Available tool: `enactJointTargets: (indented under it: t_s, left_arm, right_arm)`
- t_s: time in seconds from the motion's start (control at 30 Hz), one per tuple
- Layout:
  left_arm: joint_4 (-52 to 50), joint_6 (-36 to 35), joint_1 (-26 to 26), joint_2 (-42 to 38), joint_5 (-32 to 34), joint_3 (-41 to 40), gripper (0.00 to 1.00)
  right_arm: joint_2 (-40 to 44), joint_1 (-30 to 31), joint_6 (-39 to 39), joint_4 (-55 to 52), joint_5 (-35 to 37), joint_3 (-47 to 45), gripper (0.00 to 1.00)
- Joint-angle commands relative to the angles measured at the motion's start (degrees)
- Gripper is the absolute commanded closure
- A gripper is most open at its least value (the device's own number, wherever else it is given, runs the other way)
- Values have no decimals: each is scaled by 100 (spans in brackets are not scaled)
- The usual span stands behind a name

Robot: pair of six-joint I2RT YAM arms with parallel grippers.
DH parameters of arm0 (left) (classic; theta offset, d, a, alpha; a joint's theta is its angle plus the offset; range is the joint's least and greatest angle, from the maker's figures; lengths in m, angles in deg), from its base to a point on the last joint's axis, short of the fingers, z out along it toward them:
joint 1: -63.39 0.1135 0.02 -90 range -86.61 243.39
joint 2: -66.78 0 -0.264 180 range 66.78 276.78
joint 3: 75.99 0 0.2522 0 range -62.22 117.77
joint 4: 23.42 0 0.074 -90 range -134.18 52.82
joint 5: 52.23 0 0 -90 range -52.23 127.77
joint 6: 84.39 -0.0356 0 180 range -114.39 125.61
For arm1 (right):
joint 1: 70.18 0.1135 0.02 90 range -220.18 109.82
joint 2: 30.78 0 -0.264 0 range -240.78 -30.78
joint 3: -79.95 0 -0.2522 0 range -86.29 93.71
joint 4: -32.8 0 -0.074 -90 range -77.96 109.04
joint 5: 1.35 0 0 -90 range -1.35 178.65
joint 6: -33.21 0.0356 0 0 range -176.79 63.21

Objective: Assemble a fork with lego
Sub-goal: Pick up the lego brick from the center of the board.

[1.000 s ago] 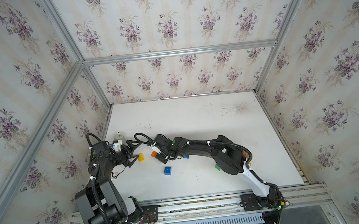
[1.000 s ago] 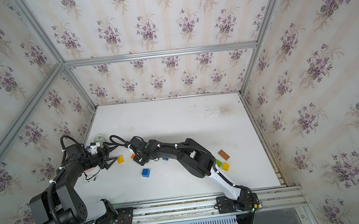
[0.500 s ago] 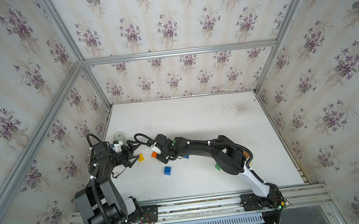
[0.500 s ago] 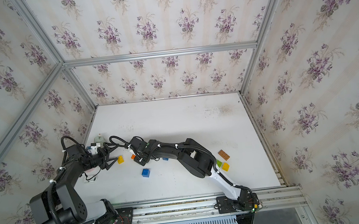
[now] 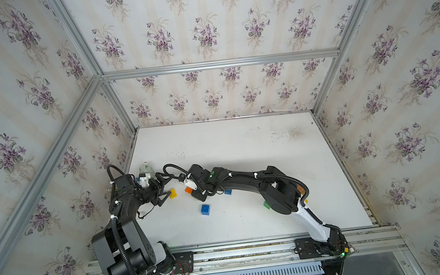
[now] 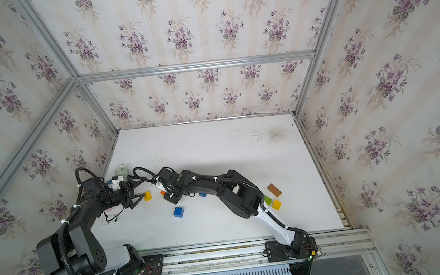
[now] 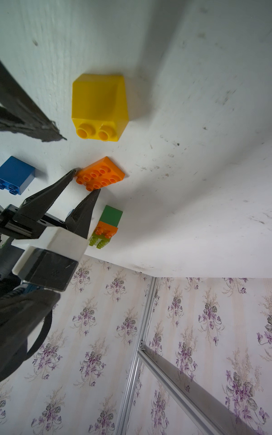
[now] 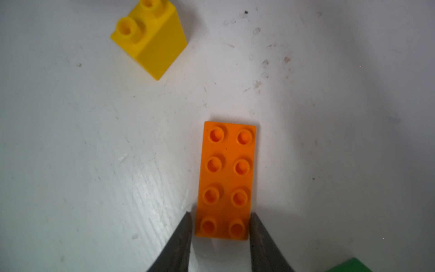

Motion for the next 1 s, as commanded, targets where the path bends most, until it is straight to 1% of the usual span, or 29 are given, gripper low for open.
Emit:
enactJointTargets:
  t_s: [0.0,0.13,0.2,0.47,0.7,0.83,0.97]
  left_arm:
    - [199,63,4,55,-98,-28,0]
    - [190,59,4,58,-96,-19,0]
    - [168,43,2,52,-98,-9,0]
    - [137,6,0,85,-55,-10,0]
    - [124,-5,-1,102,-45,12,0]
    - [111,-25,2,109,-62,16,0]
    - [93,-46,6,102,-118,25,0]
  right_arm:
    - [-115,1,-6,-377,138,7,60]
    - [-167,-12,82,-353,221,74,54]
    - [-193,-27,105,-349,180,126,54]
    - [-250,-68,78,-557,121,263,64]
    - [-100,-72,-21,-580,117,270,69]
    - [85,-101,-338,-477,-134,220,74]
    - [380,-207,-663,-349,-683,132,77]
